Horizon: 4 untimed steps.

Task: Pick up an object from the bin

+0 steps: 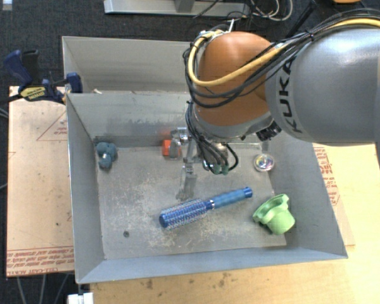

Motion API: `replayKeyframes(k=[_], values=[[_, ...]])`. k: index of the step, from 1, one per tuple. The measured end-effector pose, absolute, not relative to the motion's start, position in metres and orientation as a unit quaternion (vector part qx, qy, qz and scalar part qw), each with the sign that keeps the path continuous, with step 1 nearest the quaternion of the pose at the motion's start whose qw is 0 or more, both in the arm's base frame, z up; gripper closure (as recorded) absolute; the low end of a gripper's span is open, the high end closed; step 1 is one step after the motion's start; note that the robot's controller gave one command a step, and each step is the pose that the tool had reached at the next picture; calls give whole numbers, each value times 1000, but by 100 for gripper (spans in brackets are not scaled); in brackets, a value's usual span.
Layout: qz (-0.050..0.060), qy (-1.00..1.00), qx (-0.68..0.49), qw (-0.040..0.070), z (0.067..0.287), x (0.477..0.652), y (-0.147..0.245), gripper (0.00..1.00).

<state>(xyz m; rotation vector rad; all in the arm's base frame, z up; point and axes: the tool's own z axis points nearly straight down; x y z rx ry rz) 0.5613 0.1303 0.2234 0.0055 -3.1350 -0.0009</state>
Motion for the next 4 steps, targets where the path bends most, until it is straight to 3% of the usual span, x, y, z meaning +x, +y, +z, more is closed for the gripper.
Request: replayKeyframes(k=[1,2,3,4], values=[[1,-999,35,5,119,519,60,0],[-1,-1000,3,2,67,526,96,0],[-1,-1000,1,0,69,527,94,100],[0,-1000,19,-4,201,536,65,100]])
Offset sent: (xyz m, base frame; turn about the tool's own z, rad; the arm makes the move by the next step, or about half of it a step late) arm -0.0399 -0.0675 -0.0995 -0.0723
